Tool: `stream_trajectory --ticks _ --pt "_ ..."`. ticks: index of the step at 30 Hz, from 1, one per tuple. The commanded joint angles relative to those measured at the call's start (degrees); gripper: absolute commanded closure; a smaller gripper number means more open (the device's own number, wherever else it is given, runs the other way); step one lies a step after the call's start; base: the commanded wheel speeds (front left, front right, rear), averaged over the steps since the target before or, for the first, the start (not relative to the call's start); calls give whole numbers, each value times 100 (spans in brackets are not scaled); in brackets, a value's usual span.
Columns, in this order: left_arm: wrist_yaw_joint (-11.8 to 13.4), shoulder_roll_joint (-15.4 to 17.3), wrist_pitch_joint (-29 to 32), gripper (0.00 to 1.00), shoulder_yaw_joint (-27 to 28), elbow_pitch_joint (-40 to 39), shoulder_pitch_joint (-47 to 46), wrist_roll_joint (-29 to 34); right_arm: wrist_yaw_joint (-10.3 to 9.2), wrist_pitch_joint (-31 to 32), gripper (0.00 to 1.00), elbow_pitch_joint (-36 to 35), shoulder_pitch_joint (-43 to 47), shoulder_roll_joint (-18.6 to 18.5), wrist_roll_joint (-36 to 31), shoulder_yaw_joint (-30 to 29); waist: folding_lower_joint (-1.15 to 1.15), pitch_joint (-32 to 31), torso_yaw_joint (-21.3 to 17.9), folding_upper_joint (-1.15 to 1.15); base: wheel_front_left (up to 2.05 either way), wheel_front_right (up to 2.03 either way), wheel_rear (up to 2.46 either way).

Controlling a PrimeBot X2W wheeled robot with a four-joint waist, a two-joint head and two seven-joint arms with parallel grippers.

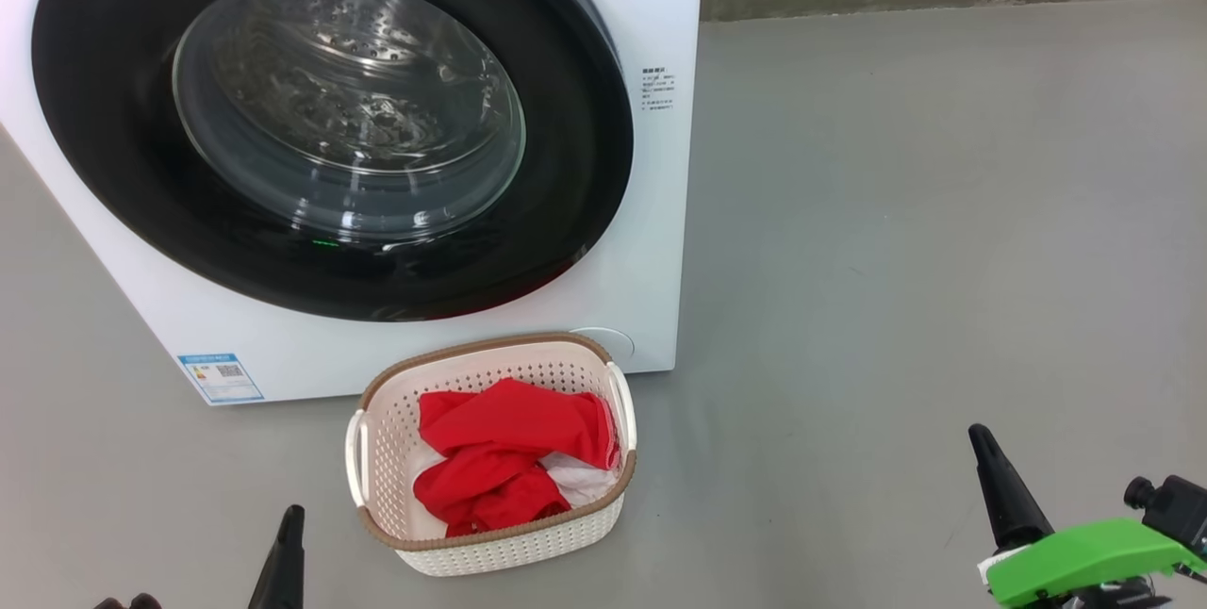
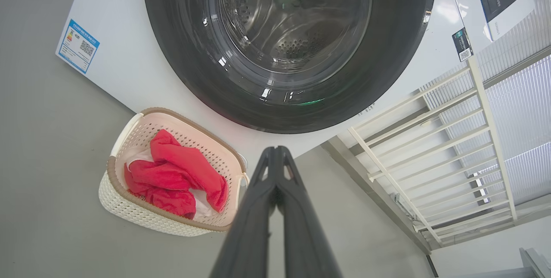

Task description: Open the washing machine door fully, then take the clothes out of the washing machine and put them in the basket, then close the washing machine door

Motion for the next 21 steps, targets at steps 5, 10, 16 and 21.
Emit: stream_trajectory --ticks 5,10,16,21 --pt "-24 54 106 100 147 -150 -301 -400 -4 116 100 -190 -358 -16 403 -46 0 24 22 0 0 0 0" --pt "-25 54 188 100 160 -151 -340 -714 -4 200 100 -203 -387 3 698 -91 0 46 42 0 0 0 0" --pt "-27 55 287 100 175 -152 -388 -1093 -4 303 100 -217 -423 26 1053 -145 0 73 66 0 0 0 0" --pt "-28 55 353 100 185 -153 -419 -1346 -5 371 100 -227 -446 41 1290 -181 0 91 83 0 0 0 0"
